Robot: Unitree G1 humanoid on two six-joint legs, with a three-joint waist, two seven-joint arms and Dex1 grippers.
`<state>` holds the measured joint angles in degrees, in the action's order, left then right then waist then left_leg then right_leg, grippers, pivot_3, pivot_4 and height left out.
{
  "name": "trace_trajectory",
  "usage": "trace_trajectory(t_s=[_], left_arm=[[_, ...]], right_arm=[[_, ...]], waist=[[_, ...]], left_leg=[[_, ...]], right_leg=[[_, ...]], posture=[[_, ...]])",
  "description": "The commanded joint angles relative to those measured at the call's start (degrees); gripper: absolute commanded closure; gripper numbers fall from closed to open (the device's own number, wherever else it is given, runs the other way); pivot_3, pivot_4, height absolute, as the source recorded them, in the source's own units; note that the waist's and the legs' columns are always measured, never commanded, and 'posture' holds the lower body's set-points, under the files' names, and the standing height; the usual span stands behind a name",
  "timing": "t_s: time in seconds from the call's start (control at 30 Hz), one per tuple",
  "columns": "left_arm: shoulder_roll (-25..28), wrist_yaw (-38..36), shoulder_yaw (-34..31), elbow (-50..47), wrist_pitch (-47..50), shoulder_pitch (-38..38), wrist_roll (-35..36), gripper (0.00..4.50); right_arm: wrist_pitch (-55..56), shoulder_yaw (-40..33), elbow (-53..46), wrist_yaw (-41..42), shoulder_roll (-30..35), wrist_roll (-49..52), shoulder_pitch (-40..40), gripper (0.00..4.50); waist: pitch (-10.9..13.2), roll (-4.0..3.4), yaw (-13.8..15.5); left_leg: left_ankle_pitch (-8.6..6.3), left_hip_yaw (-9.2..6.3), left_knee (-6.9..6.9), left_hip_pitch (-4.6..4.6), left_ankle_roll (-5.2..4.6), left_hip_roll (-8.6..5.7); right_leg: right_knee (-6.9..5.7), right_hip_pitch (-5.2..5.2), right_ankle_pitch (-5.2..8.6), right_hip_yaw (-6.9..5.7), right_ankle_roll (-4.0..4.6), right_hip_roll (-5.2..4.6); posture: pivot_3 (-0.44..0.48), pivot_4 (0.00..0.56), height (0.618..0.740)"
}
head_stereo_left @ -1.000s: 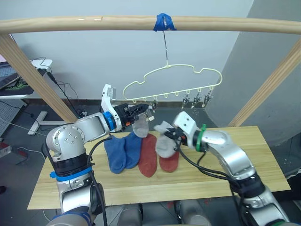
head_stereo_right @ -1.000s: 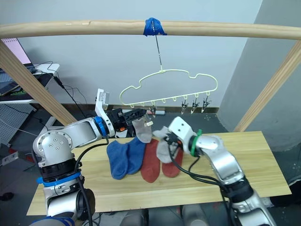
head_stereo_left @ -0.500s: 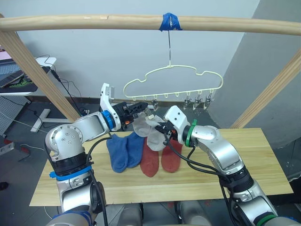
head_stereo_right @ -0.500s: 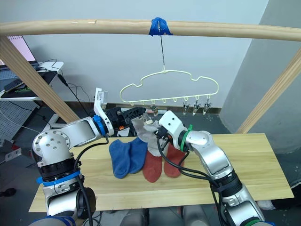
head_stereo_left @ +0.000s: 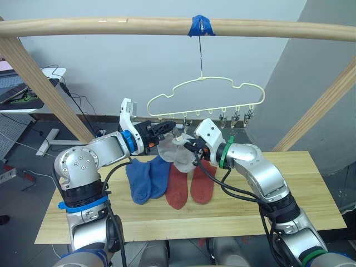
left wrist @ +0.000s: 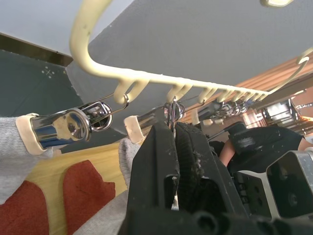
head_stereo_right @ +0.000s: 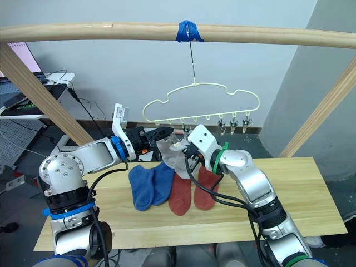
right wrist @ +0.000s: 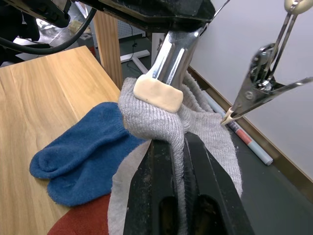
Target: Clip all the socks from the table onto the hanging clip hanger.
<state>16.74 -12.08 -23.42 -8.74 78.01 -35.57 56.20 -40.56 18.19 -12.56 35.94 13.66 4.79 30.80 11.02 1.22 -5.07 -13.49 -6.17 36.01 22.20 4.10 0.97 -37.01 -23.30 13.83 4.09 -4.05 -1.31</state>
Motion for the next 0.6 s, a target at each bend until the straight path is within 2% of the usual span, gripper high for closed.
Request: trace_trajectory(t_s=[0.03,0.17,0.6], left_arm=[[0.52,-1.34,0.73,-1.68,-0.71,0.05,1.63,4.50],[1.32,-3.23,2.10,-3.13,-2.03,0.61,1.68,4.50],[2.12,-3.73,2.77,-3.30,-3.95,1.00,1.73,0.71]], right_arm=[[1.44,-0.70,-1.10,-0.53,-0.43,0.63,1.73,4.47],[1.48,-0.52,-1.13,-0.81,-0.91,0.61,1.79,4.47],[2.49,-0.69,-0.41,-0.95,-0.44,0.64,1.93,4.50]], waist=[[0.00,0.00,0.00],[0.00,0.00,-0.05],[0.00,0.00,-0.01]], left_leg=[[0.00,0.00,0.00,0.00,0.00,0.00],[0.00,0.00,0.00,0.00,0.00,0.00],[0.00,0.00,0.01,0.02,0.00,0.00]], right_leg=[[0.00,0.00,0.00,0.00,0.00,0.00],[-0.01,-0.01,0.00,0.00,0.00,0.00],[-0.01,-0.01,-0.01,0.00,0.02,0.00]], posture=[[-0.088,0.144,0.740],[-0.088,0.142,0.740],[-0.086,0.139,0.740]])
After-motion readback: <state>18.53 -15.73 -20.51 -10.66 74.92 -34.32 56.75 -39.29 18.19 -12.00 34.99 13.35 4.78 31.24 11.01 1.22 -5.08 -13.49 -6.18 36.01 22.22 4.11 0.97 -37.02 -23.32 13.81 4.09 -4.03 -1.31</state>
